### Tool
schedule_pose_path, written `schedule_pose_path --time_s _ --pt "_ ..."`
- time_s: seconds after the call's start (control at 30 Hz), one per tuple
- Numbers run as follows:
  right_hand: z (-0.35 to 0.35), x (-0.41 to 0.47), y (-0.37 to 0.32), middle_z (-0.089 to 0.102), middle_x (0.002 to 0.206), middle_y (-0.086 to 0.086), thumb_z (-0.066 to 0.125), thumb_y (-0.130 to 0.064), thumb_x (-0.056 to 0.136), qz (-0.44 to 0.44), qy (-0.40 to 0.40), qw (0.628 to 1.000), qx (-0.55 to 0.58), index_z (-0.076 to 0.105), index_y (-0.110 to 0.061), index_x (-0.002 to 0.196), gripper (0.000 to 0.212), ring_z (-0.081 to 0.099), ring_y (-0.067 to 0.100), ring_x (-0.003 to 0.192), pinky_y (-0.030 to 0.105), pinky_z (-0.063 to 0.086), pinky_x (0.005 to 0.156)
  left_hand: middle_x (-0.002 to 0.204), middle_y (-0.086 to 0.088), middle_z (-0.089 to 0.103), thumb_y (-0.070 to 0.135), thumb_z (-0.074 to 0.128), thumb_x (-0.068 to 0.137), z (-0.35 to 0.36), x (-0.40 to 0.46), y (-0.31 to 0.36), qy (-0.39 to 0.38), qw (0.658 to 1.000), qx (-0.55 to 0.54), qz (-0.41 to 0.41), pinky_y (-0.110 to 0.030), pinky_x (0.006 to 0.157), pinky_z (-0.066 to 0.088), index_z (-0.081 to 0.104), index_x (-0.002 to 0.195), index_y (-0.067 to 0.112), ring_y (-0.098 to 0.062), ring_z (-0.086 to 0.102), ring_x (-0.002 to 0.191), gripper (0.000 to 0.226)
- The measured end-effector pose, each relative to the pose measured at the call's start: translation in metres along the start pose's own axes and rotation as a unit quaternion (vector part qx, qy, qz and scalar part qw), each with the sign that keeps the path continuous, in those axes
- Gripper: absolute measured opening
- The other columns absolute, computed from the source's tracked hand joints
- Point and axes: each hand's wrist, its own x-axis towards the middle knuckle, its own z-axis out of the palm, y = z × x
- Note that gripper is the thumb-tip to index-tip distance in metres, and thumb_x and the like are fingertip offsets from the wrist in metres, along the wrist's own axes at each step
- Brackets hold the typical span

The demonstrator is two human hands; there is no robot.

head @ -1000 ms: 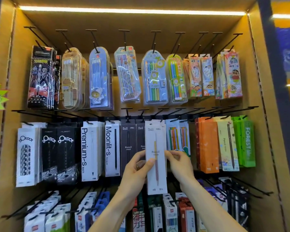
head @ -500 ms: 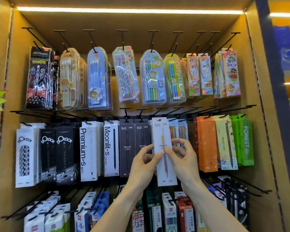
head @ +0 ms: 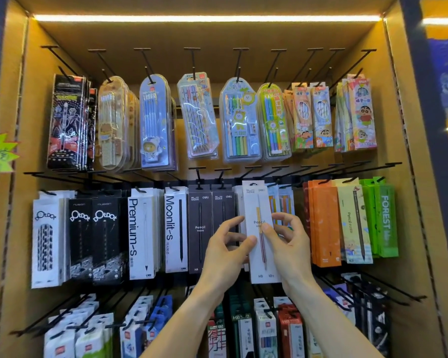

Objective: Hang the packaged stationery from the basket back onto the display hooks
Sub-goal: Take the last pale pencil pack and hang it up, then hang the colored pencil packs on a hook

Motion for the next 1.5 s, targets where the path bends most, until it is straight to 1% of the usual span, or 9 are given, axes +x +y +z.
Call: schedule_pose_path --time_s 0.13,0.2,0.27,0.43,0.67,0.83,1.13,1.33,1.5 --pt "0.003 0.008 0.002 0.078 0.094 0.002 0.069 -0.017 0.097 0.017 0.015 0.999 -0.023 0.059 -0.027 0.111 0.019 0.076 0.019 0.077 0.044 0.064 0.066 0.101 -0.006 0.076 0.022 0.074 0.095 0.000 0.005 -0.004 0.016 1.000 0.022 -0.008 -0.049 0.081 0.065 0.058 0.137 0.039 -0.025 0.077 0.094 0.049" --pt "0.006 0.013 0.005 0.077 0.093 0.000 0.069 -0.018 0.097 0.011 0.023 0.999 -0.047 0.059 -0.026 0.112 0.020 0.074 0.012 0.075 0.030 0.060 0.060 0.103 0.001 0.075 0.027 0.075 0.093 -0.002 0.006 -0.006 0.027 0.999 0.047 -0.004 -0.050 0.084 0.064 0.060 0.133 0.045 -0.021 0.076 0.096 0.046" --pt "0.011 0.021 0.011 0.074 0.094 -0.001 0.070 -0.018 0.097 0.008 0.030 0.996 -0.087 0.059 -0.025 0.115 0.022 0.070 0.006 0.076 0.019 0.050 0.059 0.110 0.009 0.068 0.029 0.075 0.094 -0.003 0.005 -0.008 0.041 0.994 0.103 0.018 -0.039 0.089 0.063 0.061 0.132 0.044 -0.008 0.070 0.100 0.043" --pt "0.026 0.038 0.031 0.065 0.089 -0.004 0.068 -0.012 0.096 0.038 0.024 0.988 -0.150 0.056 -0.020 0.118 0.027 0.062 0.005 0.077 0.021 0.045 0.063 0.122 0.015 0.052 0.026 0.070 0.098 -0.003 -0.003 -0.014 0.052 0.975 0.210 0.060 -0.007 0.079 0.046 0.055 0.139 0.042 0.007 0.056 0.107 0.046" --pt "0.027 0.041 0.045 0.063 0.085 -0.006 0.071 -0.021 0.094 0.031 0.035 0.980 -0.194 0.058 -0.021 0.117 0.027 0.062 0.013 0.078 0.030 0.049 0.073 0.123 0.011 0.055 0.026 0.066 0.100 -0.010 -0.012 -0.027 0.042 0.973 0.225 0.035 -0.017 0.093 0.047 0.056 0.141 0.039 0.001 0.058 0.108 0.044" --pt "0.011 0.018 0.042 0.066 0.108 -0.001 0.074 -0.033 0.093 0.034 0.045 0.973 -0.226 0.058 -0.022 0.118 0.032 0.065 0.015 0.092 0.029 0.048 0.077 0.126 0.009 0.056 0.029 0.064 0.101 -0.015 -0.028 -0.032 0.038 0.965 0.257 0.038 -0.028 0.100 0.051 0.055 0.143 0.037 -0.002 0.059 0.109 0.043" --pt "-0.056 -0.181 0.071 0.065 0.109 -0.008 0.071 -0.034 0.096 0.084 -0.070 0.965 -0.237 0.059 -0.026 0.117 0.025 0.064 0.007 0.101 0.022 0.053 0.084 0.133 0.004 0.055 0.028 0.063 0.103 -0.035 -0.169 -0.085 -0.040 0.928 0.366 0.057 -0.026 0.098 0.044 0.056 0.145 0.028 -0.012 0.057 0.110 0.043" --pt "-0.122 -0.354 0.131 0.063 0.122 -0.011 0.067 -0.037 0.097 0.302 -0.130 0.908 -0.259 0.058 -0.026 0.125 0.031 0.061 0.010 0.114 0.025 0.049 0.092 0.136 -0.003 0.053 0.030 0.060 0.104 -0.063 -0.329 -0.177 -0.169 0.896 0.399 -0.094 -0.027 0.096 0.040 0.054 0.147 0.025 -0.020 0.054 0.118 0.044" --pt "-0.169 -0.485 0.173 0.067 0.113 -0.006 0.070 -0.030 0.096 0.465 -0.125 0.830 -0.284 0.058 -0.029 0.120 0.027 0.066 0.011 0.105 0.014 0.049 0.083 0.143 -0.012 0.057 0.042 0.052 0.102 -0.084 -0.476 -0.250 -0.279 0.805 0.429 -0.301 -0.043 0.102 0.050 0.058 0.144 0.018 -0.037 0.061 0.124 0.050"
